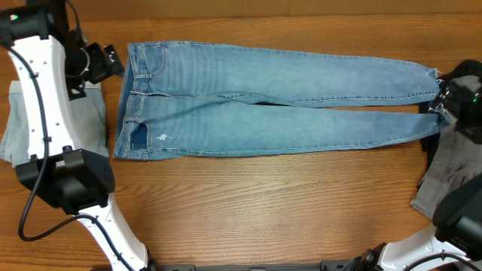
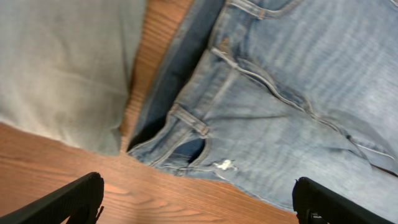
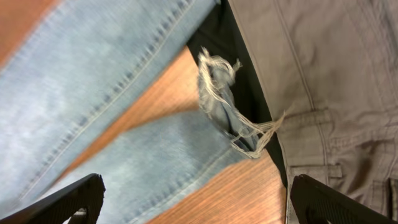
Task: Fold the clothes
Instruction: 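Grasp the waistband with the left gripper and the hems with the right gripper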
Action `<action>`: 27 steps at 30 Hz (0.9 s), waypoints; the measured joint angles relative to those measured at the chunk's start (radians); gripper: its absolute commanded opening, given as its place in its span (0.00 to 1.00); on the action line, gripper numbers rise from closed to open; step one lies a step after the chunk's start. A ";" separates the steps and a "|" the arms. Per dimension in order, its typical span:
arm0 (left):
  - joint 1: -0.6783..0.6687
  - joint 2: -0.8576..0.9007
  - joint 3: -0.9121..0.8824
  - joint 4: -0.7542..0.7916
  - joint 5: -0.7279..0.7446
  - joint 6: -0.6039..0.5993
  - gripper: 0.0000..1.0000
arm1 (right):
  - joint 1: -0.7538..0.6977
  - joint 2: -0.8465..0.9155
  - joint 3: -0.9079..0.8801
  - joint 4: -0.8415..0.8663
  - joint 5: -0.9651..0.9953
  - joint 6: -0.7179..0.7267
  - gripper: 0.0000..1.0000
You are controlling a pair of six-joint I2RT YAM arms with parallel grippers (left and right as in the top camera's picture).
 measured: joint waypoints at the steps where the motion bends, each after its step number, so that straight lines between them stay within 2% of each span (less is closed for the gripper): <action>1: 0.018 0.000 0.000 -0.013 -0.016 0.000 1.00 | 0.000 -0.005 0.028 -0.014 -0.019 0.000 1.00; 4: 0.045 0.000 0.000 -0.031 -0.026 0.000 1.00 | 0.000 -0.005 0.034 -0.071 -0.080 0.002 0.98; 6: 0.063 -0.004 -0.029 -0.043 -0.037 0.000 0.99 | 0.008 -0.005 0.034 -0.103 -0.107 0.002 0.93; 7: 0.063 -0.008 -0.065 -0.028 -0.034 0.001 0.92 | 0.021 -0.005 0.034 -0.114 -0.111 -0.008 0.85; 8: 0.058 -0.010 -0.126 0.011 -0.024 0.008 0.81 | 0.050 -0.005 0.034 -0.117 -0.118 -0.024 0.78; 9: 0.054 -0.010 -0.171 0.043 -0.017 0.026 0.75 | 0.079 -0.005 0.034 -0.116 -0.121 -0.043 0.66; 10: 0.047 -0.013 -0.223 0.102 -0.004 0.042 0.75 | 0.118 -0.005 0.034 -0.112 -0.123 -0.071 0.56; 12: 0.027 -0.013 -0.333 0.190 0.016 0.070 0.74 | 0.193 -0.005 0.034 -0.095 -0.126 -0.106 0.42; 15: 0.003 -0.014 -0.457 0.327 0.028 0.097 0.75 | 0.249 -0.005 0.009 -0.065 -0.126 -0.118 0.42; 18: -0.012 -0.014 -0.541 0.427 0.031 0.133 0.72 | 0.295 -0.005 -0.043 -0.024 -0.126 -0.124 0.42; 22: -0.011 -0.017 -0.631 0.521 0.047 0.171 0.74 | 0.314 -0.006 -0.106 0.023 -0.126 -0.124 0.42; 23: -0.012 -0.017 -0.658 0.549 0.050 0.182 0.69 | 0.314 -0.006 -0.117 0.031 -0.126 -0.124 0.42; 24: -0.011 -0.017 -0.676 0.565 0.055 0.187 0.59 | 0.314 -0.006 -0.122 0.035 -0.126 -0.124 0.42; 27: -0.011 -0.017 -0.724 0.620 0.095 0.238 0.56 | 0.314 -0.006 -0.125 0.038 -0.126 -0.124 0.42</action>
